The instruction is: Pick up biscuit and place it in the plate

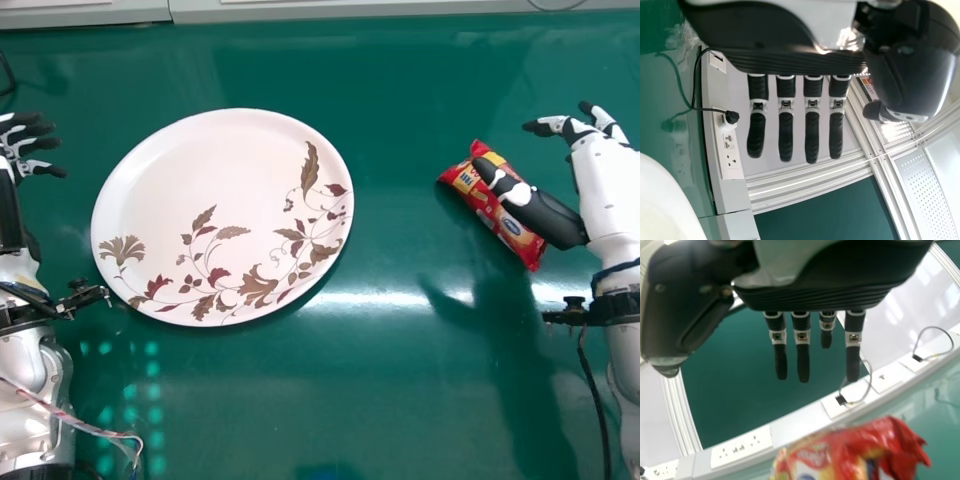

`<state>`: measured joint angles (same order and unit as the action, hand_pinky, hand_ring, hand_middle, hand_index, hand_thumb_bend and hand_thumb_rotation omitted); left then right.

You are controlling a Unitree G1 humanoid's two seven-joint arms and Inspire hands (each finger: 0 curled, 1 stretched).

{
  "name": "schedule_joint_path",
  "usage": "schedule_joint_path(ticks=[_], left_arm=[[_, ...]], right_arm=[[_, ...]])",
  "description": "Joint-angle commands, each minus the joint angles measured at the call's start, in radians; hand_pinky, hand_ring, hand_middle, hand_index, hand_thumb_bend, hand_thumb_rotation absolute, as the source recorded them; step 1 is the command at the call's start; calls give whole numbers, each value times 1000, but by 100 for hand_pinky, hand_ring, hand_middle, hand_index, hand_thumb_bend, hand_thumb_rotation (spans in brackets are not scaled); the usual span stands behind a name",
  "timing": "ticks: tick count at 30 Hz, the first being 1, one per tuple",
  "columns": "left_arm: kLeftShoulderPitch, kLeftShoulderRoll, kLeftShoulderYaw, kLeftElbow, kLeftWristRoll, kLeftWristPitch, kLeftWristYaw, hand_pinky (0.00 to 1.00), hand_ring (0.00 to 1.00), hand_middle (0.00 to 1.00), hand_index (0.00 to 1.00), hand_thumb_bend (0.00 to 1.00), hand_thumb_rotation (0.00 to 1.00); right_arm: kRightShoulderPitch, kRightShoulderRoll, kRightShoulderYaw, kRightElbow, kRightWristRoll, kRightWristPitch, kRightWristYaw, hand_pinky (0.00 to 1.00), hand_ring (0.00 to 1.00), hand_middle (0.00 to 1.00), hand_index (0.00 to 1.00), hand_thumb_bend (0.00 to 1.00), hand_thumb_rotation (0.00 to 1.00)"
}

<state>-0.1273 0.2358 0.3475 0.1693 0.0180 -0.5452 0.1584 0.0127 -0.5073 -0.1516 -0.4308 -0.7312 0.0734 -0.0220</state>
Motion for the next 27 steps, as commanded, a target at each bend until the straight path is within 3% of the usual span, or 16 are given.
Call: schedule_joint_path(ticks=[1, 8, 13, 18, 27], left_arm=[[45, -31, -19, 43, 9, -15, 1, 36, 56, 60, 62, 32, 93], [57, -38, -20, 25, 9, -11, 0, 42, 58, 61, 62, 29, 97], [58, -38, -19, 23, -3, -10, -8, 44, 59, 62, 63, 30, 96], [52, -34, -16, 34, -3, -13, -12, 45, 60, 63, 63, 32, 94], [58, -31, -12, 28, -2, -9, -11, 41, 59, 62, 63, 31, 94]], right_arm=[[-5, 11, -1, 4, -17, -9, -30, 57, 67, 73, 75, 96, 60], [-13, 13, 6, 5, -20, -14, -39, 55, 66, 73, 75, 99, 61], [-1, -5, 6, -21, -7, 27, 60, 61, 73, 78, 79, 100, 64], [4, -38, 11, -24, -7, 45, 161, 62, 73, 80, 81, 100, 68], [-34, -125, 47, 66, -43, 43, 244, 62, 73, 80, 82, 100, 75]])
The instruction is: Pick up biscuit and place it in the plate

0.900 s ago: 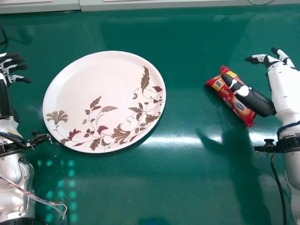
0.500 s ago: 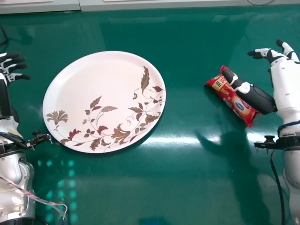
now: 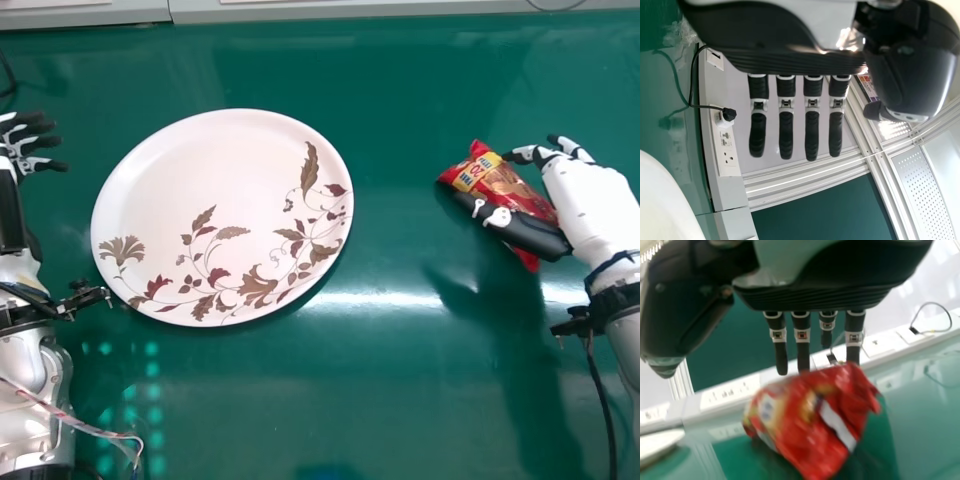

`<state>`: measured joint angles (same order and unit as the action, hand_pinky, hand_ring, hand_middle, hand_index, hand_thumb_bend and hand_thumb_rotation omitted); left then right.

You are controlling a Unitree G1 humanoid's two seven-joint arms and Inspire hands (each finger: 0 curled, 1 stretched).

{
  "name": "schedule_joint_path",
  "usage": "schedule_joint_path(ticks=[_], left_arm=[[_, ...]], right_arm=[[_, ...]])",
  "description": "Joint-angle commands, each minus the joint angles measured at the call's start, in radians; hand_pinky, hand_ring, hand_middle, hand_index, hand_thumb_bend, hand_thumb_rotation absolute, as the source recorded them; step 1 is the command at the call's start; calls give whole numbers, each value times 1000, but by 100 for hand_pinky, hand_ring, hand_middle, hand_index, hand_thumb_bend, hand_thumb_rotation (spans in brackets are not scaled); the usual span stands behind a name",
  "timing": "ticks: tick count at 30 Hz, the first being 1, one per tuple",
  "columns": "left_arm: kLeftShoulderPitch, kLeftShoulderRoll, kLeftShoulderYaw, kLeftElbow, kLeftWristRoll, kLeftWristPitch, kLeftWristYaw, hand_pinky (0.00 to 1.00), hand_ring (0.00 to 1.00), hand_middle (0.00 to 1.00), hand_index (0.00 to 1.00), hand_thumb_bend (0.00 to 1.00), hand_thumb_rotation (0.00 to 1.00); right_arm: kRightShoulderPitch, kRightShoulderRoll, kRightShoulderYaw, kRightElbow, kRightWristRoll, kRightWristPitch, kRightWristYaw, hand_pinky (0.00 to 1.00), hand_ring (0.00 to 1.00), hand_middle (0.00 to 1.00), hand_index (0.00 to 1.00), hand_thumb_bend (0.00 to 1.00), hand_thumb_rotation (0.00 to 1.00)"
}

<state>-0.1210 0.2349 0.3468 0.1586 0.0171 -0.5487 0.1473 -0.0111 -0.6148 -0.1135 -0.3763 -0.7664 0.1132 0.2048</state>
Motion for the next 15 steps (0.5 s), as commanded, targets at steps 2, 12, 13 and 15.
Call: schedule_joint_path(ticks=[2, 12, 13, 15], left_arm=[[53, -27, -10, 44, -2, -8, 0, 42, 59, 62, 63, 31, 94], [48, -14, -6, 62, -1, -23, -3, 39, 59, 61, 62, 25, 98], [45, -10, -5, 71, -3, -30, -6, 39, 58, 61, 62, 25, 98], [40, -3, -2, 90, -8, -43, -13, 39, 58, 61, 62, 26, 98]], right_arm=[[-23, -25, 14, 36, -4, 2, 22, 63, 74, 81, 82, 100, 73], [-96, -73, 61, 161, -32, 21, 44, 63, 75, 81, 83, 100, 76], [-102, -76, 65, 168, -40, 26, 43, 63, 74, 81, 83, 100, 76], [-111, -79, 69, 181, -51, 37, 41, 63, 74, 80, 82, 100, 75]])
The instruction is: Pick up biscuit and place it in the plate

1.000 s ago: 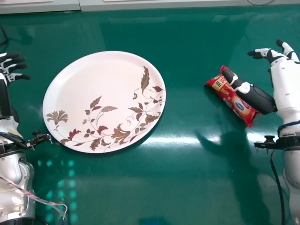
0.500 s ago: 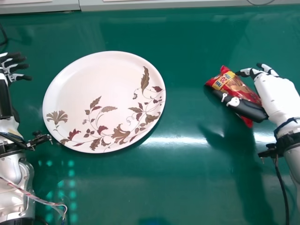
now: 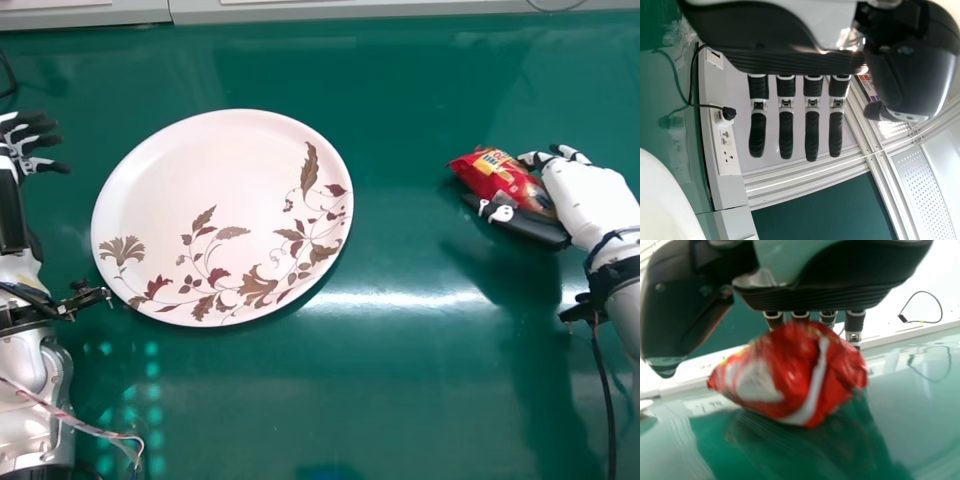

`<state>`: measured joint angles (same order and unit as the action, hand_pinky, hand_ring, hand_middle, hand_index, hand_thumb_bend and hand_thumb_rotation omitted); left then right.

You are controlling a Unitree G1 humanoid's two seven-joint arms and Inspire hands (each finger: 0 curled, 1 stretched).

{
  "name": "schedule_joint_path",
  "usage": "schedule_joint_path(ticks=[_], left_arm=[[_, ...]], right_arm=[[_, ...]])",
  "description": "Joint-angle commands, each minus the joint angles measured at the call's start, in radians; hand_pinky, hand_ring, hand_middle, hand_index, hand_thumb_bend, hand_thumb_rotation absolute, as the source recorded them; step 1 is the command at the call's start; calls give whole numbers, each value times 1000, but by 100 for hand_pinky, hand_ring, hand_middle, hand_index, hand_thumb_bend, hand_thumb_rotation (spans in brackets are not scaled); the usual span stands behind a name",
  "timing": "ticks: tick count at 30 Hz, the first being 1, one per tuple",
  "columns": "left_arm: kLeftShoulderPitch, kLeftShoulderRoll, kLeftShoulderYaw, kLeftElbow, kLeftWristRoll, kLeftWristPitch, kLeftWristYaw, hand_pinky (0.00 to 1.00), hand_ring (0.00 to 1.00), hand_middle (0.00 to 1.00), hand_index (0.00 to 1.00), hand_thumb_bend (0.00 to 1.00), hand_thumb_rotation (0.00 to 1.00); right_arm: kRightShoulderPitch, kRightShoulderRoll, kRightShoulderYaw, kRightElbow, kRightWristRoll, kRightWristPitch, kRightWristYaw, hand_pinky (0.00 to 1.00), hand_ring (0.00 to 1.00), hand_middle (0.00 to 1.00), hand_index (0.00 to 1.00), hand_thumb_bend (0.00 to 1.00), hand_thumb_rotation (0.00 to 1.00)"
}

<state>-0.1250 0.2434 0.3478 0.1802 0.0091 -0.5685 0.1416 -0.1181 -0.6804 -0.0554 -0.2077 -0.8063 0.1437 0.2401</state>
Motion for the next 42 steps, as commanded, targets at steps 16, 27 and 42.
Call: schedule_joint_path(ticks=[16, 27, 42], left_arm=[[35, 2, -1, 88, -1, -41, -11, 35, 57, 61, 62, 29, 96], [52, -19, -5, 24, -3, -10, 1, 36, 58, 62, 62, 25, 96], [80, -34, -8, -30, 2, 15, 3, 35, 59, 62, 63, 22, 98]], right_arm=[[-52, -95, 64, 26, -69, 55, 135, 63, 75, 81, 84, 98, 68], [-145, -166, 175, 161, -125, -44, 152, 61, 70, 76, 81, 100, 52], [-215, -213, 236, 305, -181, -197, -83, 14, 27, 47, 49, 52, 0]])
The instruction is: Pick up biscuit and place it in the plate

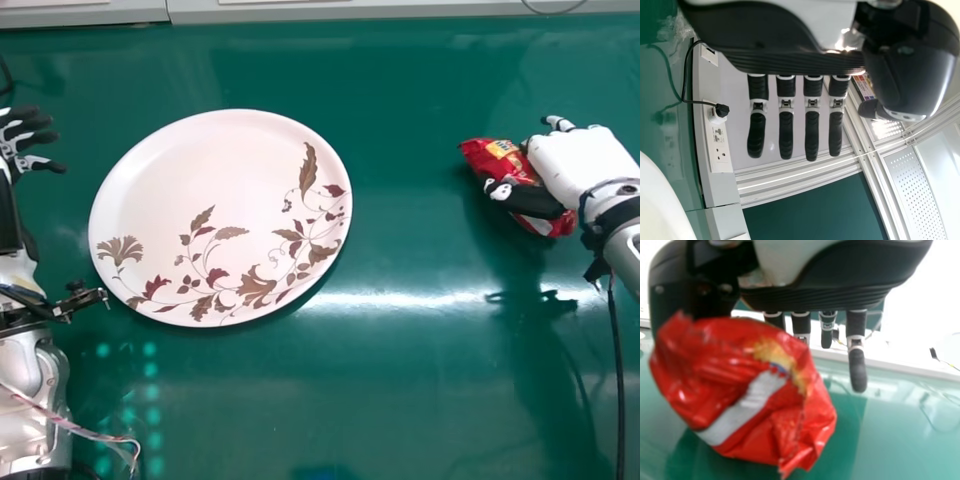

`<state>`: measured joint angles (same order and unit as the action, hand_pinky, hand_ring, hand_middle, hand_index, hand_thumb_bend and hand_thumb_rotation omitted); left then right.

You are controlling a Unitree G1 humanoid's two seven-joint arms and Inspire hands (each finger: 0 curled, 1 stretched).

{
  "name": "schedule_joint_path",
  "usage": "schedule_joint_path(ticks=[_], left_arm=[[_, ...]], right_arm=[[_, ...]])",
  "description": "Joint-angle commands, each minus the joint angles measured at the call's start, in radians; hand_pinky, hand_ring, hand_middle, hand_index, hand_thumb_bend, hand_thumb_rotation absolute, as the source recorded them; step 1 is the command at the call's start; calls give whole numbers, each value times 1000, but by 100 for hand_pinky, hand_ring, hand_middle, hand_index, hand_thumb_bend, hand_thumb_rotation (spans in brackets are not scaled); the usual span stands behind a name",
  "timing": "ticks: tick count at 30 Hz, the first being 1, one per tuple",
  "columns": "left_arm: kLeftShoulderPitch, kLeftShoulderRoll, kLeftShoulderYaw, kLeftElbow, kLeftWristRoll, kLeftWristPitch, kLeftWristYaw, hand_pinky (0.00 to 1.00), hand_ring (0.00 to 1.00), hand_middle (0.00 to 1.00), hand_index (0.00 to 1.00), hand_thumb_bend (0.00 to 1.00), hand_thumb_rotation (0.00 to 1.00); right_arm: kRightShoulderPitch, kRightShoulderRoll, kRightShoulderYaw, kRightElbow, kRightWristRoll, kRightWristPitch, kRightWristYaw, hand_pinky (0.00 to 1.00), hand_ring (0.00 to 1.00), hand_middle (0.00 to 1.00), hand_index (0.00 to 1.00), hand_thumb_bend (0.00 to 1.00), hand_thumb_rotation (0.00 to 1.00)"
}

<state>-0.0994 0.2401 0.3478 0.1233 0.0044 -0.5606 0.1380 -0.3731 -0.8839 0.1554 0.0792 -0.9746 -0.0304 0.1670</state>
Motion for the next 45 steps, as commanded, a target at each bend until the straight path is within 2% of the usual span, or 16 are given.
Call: schedule_joint_path(ticks=[1, 4, 12, 15, 18, 19, 21, 25, 28, 31, 33, 36, 45], left_arm=[[53, -30, -8, 31, 6, 2, 5, 35, 59, 62, 63, 23, 98], [47, -24, -8, 51, 5, -12, 0, 35, 58, 62, 62, 24, 97], [38, -20, -8, 73, 0, -19, -5, 36, 58, 61, 61, 27, 96], [36, -19, -7, 78, 4, -22, -2, 35, 58, 61, 61, 28, 94], [34, -17, -7, 80, 9, -23, 1, 35, 58, 61, 61, 28, 95], [34, -17, -7, 79, 7, -21, 0, 35, 58, 61, 61, 29, 95], [32, -16, -6, 82, 4, -21, -3, 35, 58, 61, 61, 29, 94], [27, -8, -5, 95, 5, -28, -6, 35, 58, 61, 61, 29, 95], [23, -3, -4, 102, 9, -26, -6, 37, 59, 62, 62, 29, 96], [18, -2, -6, 102, 10, -13, -5, 36, 58, 62, 62, 31, 95], [13, -2, -7, 104, 12, -11, -4, 34, 58, 62, 62, 30, 96], [5, -8, -11, 93, 6, 1, -4, 34, 58, 62, 61, 29, 96], [-21, -8, -21, 75, 34, 40, 7, 31, 57, 61, 61, 28, 98]], right_arm=[[40, -12, 25, 15, -19, -23, -21, 11, 21, 47, 48, 52, 0], [40, -12, 20, 9, -19, -24, -43, 8, 15, 39, 49, 51, 0], [50, -18, -10, -50, -3, -16, -32, 7, 12, 40, 48, 51, 0], [51, -20, -21, -98, -12, 11, -3, 6, 12, 39, 48, 51, 0], [56, 8, -52, -140, 18, 25, -19, 9, 15, 38, 48, 51, 0], [56, 12, -58, -160, 18, 26, -30, 11, 27, 43, 49, 51, 0], [52, 13, -68, -199, 20, 8, -46, 9, 37, 47, 50, 51, 0], [17, 17, -78, -324, 30, 28, 56, 5, 40, 46, 50, 51, 0], [-38, 43, -76, -385, 47, 21, 92, 6, 39, 46, 50, 51, 0], [-113, 65, -61, -393, 75, -38, 81, 7, 38, 44, 50, 51, 0], [-166, 81, -38, -394, 51, -62, 81, 8, 41, 49, 48, 51, 0], [-250, 123, 10, -382, 12, -80, 99, 9, 38, 45, 50, 51, 0], [-484, 320, 169, -145, 11, -209, 17, 7, 37, 44, 50, 51, 0]])
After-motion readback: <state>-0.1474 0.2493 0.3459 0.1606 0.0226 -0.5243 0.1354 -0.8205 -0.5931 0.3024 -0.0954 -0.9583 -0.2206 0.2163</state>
